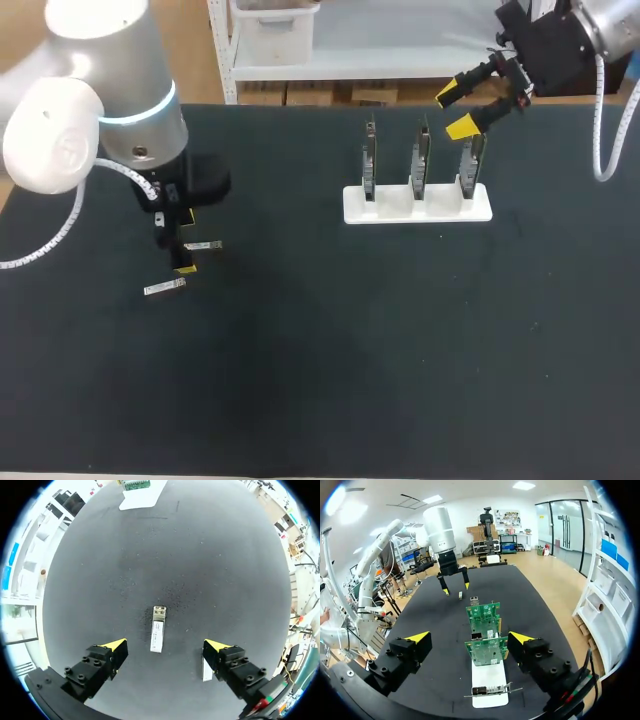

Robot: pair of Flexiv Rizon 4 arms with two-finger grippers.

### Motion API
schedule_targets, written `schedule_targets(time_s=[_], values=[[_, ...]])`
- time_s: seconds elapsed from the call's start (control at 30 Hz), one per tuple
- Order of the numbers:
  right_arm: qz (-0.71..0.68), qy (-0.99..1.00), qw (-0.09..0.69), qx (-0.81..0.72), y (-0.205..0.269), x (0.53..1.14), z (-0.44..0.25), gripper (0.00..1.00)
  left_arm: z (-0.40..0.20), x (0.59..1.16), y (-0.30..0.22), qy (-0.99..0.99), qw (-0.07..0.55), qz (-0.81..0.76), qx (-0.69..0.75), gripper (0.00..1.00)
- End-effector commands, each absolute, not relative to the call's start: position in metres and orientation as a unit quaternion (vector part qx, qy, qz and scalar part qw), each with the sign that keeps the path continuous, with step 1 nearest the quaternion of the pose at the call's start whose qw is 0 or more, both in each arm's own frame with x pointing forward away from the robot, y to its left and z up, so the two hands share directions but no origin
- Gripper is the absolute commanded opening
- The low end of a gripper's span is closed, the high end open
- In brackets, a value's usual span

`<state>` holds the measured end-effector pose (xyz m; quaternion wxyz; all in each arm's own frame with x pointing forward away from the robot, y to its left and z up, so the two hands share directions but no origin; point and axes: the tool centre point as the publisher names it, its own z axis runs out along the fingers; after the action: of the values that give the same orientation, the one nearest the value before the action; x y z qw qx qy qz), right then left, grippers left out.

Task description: Pick up the optical module with the left hand, and insert it into the network port with the right hand.

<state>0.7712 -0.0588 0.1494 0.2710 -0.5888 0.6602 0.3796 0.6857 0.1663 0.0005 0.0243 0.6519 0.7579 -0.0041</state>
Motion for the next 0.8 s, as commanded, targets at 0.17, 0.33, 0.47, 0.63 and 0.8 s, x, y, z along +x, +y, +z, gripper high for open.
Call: schedule_targets(time_s=[0.17, 0.33, 0.47, 0.63, 0.8], values=[[0.379, 0.66, 0.272, -0.589, -0.0585, 0.7707, 0.1494, 1.0, -0.0027, 0.6919, 0.165, 0.756, 0.026, -0.003, 0.654, 1.0], [0.379, 0.66, 0.272, -0.589, -0.0585, 0.7707, 0.1494, 1.0, -0.004, 0.6925, 0.1652, 0.756, 0.026, -0.003, 0.654, 1.0], [0.379, 0.66, 0.272, -0.589, -0.0585, 0.7707, 0.1494, 1.0, -0.0062, 0.6893, 0.1657, 0.756, 0.023, -0.001, 0.654, 1.0], [0.379, 0.66, 0.272, -0.589, -0.0585, 0.7707, 0.1494, 1.0, -0.0065, 0.6874, 0.1675, 0.757, 0.021, 0.0, 0.653, 1.0], [0.379, 0.66, 0.272, -0.589, -0.0585, 0.7707, 0.1494, 1.0, -0.0083, 0.6868, 0.1688, 0.759, 0.019, -0.002, 0.651, 1.0]])
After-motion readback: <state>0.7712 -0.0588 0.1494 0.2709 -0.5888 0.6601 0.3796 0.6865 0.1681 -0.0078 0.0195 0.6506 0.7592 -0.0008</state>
